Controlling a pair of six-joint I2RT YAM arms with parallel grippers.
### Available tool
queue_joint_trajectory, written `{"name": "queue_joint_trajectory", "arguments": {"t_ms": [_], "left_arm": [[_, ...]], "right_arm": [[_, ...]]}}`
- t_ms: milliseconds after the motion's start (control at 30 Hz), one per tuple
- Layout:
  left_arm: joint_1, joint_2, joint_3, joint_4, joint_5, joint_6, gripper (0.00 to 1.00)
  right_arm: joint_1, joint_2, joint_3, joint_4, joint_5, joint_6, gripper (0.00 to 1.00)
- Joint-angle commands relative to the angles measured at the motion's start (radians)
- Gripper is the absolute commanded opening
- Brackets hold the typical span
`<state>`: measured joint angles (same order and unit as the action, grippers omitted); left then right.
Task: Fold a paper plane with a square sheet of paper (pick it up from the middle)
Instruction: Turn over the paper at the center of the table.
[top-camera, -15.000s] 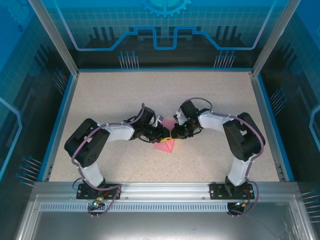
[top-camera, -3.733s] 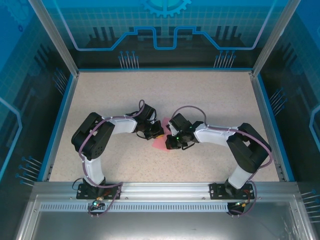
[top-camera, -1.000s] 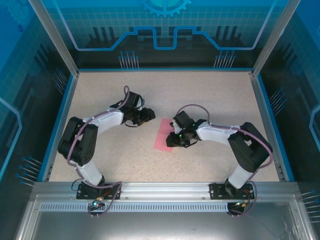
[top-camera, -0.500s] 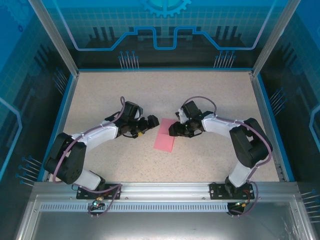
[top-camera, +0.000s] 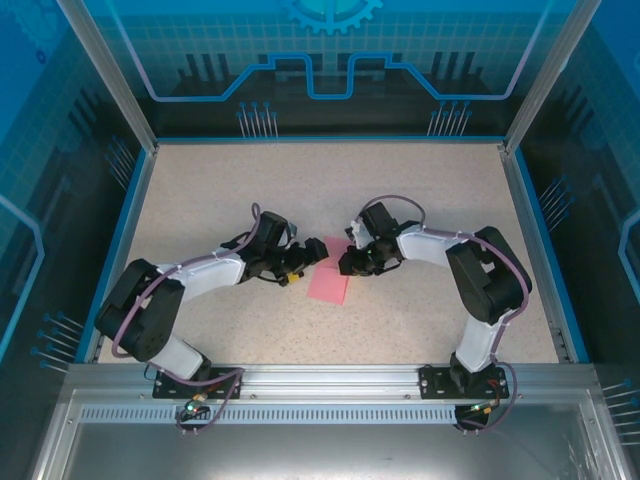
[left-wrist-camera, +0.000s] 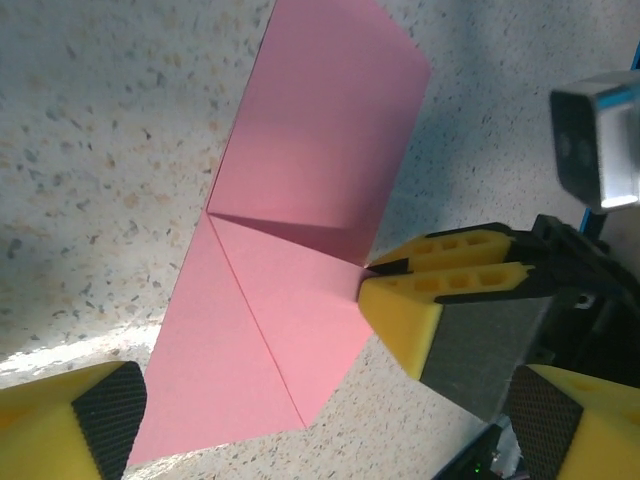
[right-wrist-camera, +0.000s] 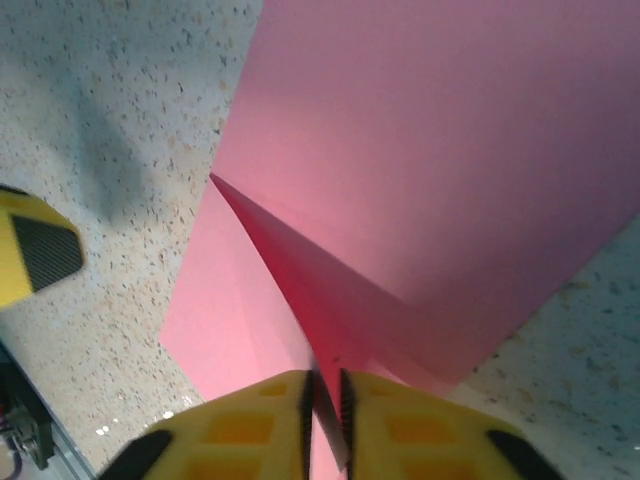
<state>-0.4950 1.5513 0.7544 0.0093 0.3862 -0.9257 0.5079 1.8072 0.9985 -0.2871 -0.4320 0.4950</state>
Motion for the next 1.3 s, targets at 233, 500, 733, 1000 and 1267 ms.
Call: {"name": "queue_joint_trajectory", "arguments": {"t_ms": [233,500,733,1000,1267], "left_arm": [[-0.007,0.059,-0.031,0.138,0.136,-0.084,0.73],[-0.009,0.123,0.025,0.138,0.176,-0.068,0.55],[-0.02,0.19,0.078,0.131,0.195,-0.022,0.46],[-0.032,0.25,0.105,0.137,0.203,0.013,0.44],[-0.044,0.288,0.121,0.163,0.237,0.017,0.38]], "right_arm": [[-0.064,-0.03,-0.049,0.055,-0.038,0.021,0.08],[-0.068,-0.035,-0.057,0.058,-0.048,0.021,0.09],[-0.069,-0.034,-0.06,0.062,-0.048,0.025,0.09],[-0.074,-0.035,-0.065,0.066,-0.049,0.03,0.09],[-0.081,-0.051,-0.069,0.068,-0.051,0.043,0.16]]}}
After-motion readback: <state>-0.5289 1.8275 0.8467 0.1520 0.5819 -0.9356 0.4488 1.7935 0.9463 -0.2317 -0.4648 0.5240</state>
